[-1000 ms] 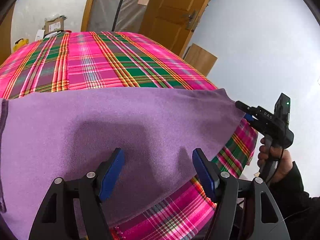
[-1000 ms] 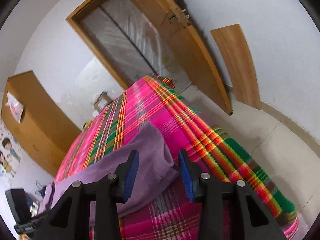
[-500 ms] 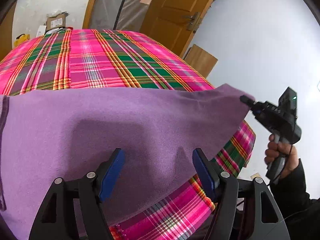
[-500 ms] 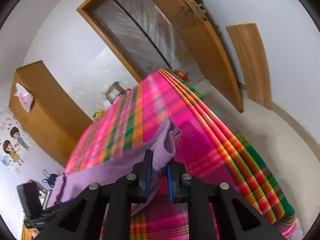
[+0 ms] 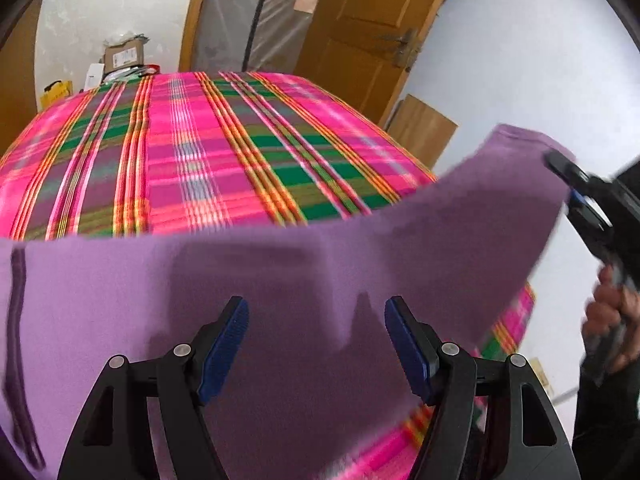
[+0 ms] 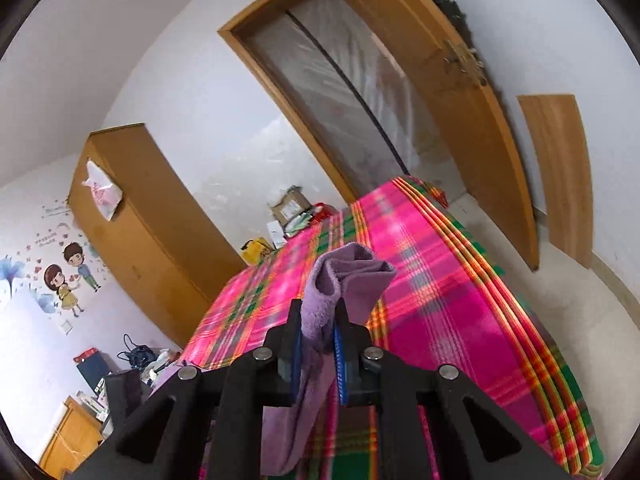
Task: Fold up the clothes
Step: 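Lift the sleeve with the right gripper and carry it across the sweatshirt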
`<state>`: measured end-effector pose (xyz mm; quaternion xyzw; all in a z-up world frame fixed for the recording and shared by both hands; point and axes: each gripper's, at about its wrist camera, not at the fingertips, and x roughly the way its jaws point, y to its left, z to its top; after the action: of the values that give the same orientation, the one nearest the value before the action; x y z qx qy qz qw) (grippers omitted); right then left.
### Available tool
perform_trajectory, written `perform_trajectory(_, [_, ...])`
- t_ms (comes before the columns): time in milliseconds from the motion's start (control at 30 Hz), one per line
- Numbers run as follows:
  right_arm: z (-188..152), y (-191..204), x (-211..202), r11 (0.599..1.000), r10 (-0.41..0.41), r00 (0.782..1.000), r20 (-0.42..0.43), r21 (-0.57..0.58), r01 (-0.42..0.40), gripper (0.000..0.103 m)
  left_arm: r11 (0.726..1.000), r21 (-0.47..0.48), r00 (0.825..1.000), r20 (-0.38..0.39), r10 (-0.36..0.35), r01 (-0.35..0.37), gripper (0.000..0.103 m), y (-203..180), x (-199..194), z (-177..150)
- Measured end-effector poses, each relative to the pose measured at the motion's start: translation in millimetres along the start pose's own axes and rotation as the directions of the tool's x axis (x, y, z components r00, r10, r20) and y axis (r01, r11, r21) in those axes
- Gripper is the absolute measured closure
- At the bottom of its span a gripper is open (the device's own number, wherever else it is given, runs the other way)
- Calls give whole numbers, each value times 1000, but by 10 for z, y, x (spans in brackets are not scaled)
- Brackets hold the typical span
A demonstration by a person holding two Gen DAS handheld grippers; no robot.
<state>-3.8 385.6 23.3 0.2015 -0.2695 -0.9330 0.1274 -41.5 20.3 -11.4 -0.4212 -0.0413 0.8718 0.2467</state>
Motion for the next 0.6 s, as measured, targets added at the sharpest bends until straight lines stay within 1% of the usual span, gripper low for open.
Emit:
perform_trajectory(67, [-2, 33, -8, 1000, 10, 1000, 1, -2, -10, 89, 1000, -6, 1000, -15, 25, -26, 30, -26, 124, 152])
perform_trajectory(133, [-4, 51, 3, 1000, 13, 1000, -2, -2, -13, 89, 999, -5, 998, -47, 52, -53, 30, -62, 290, 284])
perform_trajectory(233, [-28, 54, -15, 1000, 20, 1000, -2, 3, -20, 89, 995, -14, 992, -86, 95, -97, 30, -82, 521, 411])
perform_trajectory(367, [-34, 44, -29, 1000, 29, 1000, -2, 7, -29, 89, 987, 38, 983, -88, 158, -156, 30, -185, 642, 471])
perform_trajectory(467, [-34, 31, -20, 999, 34, 999, -3, 8, -34, 89, 984, 66, 982, -73, 172, -167, 30, -237, 583, 440])
perform_trajectory(600, [-38, 10, -17, 999, 41, 999, -2, 14, -41, 89, 977, 123, 984, -14, 178, -175, 30, -351, 333, 280])
